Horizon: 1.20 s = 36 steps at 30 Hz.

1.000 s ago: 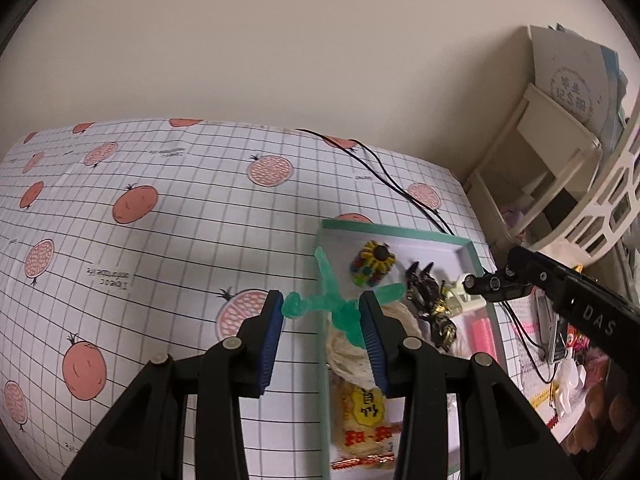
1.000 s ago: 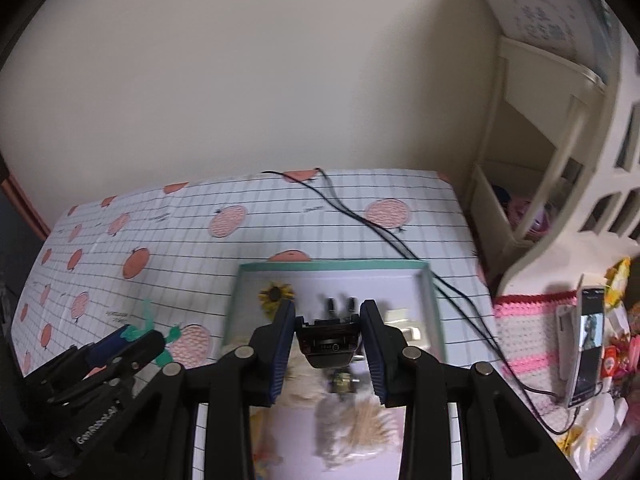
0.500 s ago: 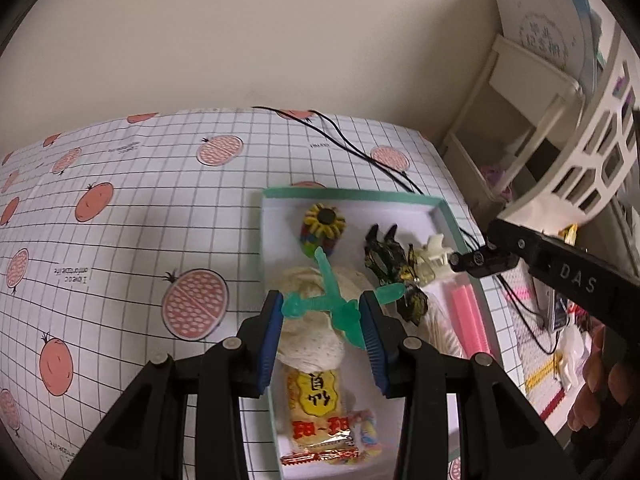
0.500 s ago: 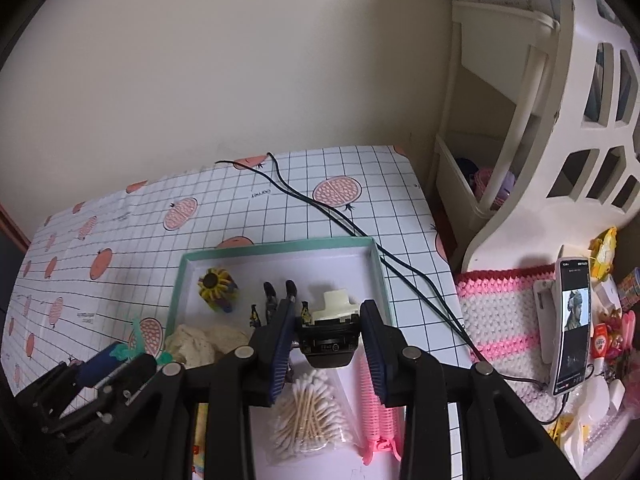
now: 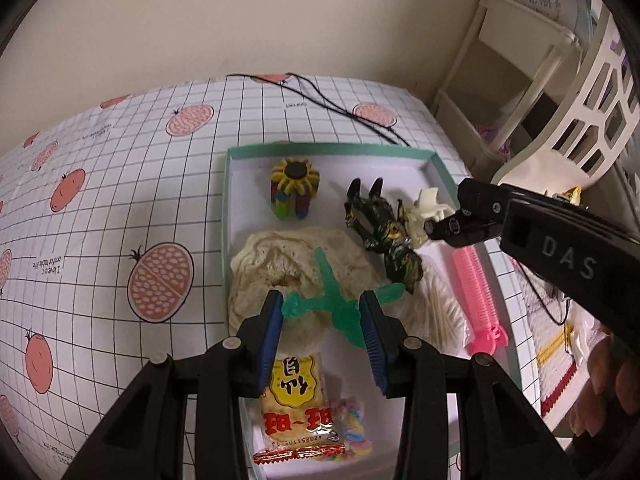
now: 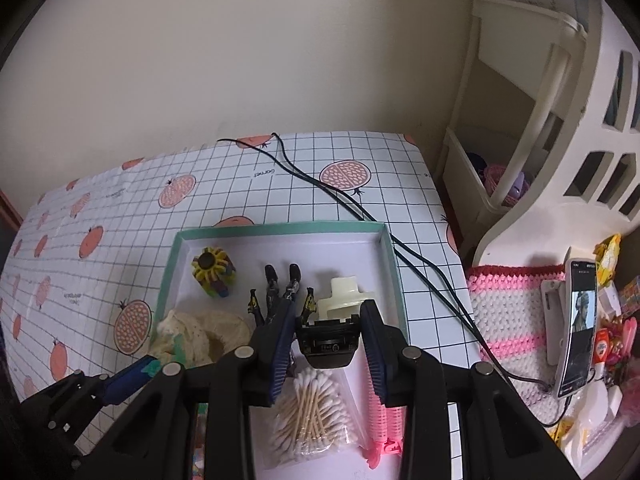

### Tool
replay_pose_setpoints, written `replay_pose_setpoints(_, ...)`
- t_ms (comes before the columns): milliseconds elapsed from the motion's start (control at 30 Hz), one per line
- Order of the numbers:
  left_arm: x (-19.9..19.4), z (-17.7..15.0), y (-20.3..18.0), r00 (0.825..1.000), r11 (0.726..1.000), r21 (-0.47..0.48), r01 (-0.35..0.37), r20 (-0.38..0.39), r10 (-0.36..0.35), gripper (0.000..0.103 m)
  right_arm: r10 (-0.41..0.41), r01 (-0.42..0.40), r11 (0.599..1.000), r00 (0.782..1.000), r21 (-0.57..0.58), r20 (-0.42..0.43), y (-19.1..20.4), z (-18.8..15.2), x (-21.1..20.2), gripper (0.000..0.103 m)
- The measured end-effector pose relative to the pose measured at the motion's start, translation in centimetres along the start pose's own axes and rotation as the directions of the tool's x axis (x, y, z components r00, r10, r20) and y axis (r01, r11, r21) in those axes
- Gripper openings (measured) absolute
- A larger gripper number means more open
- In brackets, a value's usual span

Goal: Organize objects
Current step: 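Carry black toy car and green figure with both tools over the teal tray, then open right tool releasing toy car while left tool releases green figure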

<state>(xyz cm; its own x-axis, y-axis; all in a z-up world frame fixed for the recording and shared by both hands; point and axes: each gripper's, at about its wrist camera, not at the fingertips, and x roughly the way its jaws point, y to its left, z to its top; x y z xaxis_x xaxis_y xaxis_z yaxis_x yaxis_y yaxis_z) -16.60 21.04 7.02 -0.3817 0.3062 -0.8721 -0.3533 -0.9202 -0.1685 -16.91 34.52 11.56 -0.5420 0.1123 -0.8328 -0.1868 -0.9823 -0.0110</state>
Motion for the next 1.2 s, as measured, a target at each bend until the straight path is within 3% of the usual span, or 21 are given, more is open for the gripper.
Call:
replay_pose_setpoints(367,0.6,-0.2,0.3,1.000,1.000,-0.010,0.015,-0.026,-0.016,0.041,-0.003,-0.001,0.999,0.996,-0.037,-0.090,0.7,-0.9,1.8,0.036)
replay_pose_setpoints(633,0.6,-0.1,0.5,0.999,0.999,-0.021,0.036,-0.028,-0.037,0.041,0.012,-0.016,0.999,0.994,-0.038,-0.108,0.6,-1.2,2.2,0.036)
replay_pose_setpoints(767,0.6,-0.1,0.6,0.998,0.998,-0.037,0.053,-0.026,-0.054,0.048,0.022,-0.026,0.999,0.993,-0.036,-0.116,0.7,-1.1,2.4,0.043)
replay_pose_setpoints(833,0.4,0.0,0.7,0.998,0.998,-0.041,0.056,-0.019,-0.057,0.048,0.024,-0.028,0.999,0.993,-0.036,-0.115,0.8,-1.1,2.3,0.047)
replay_pose_setpoints(1200,-1.3,0.7,1.2,0.997,0.997,-0.063,0.047,0.070,-0.042,0.049,0.031,-0.033,0.999,0.996,-0.026,-0.086,0.8,-0.7,1.5,0.047)
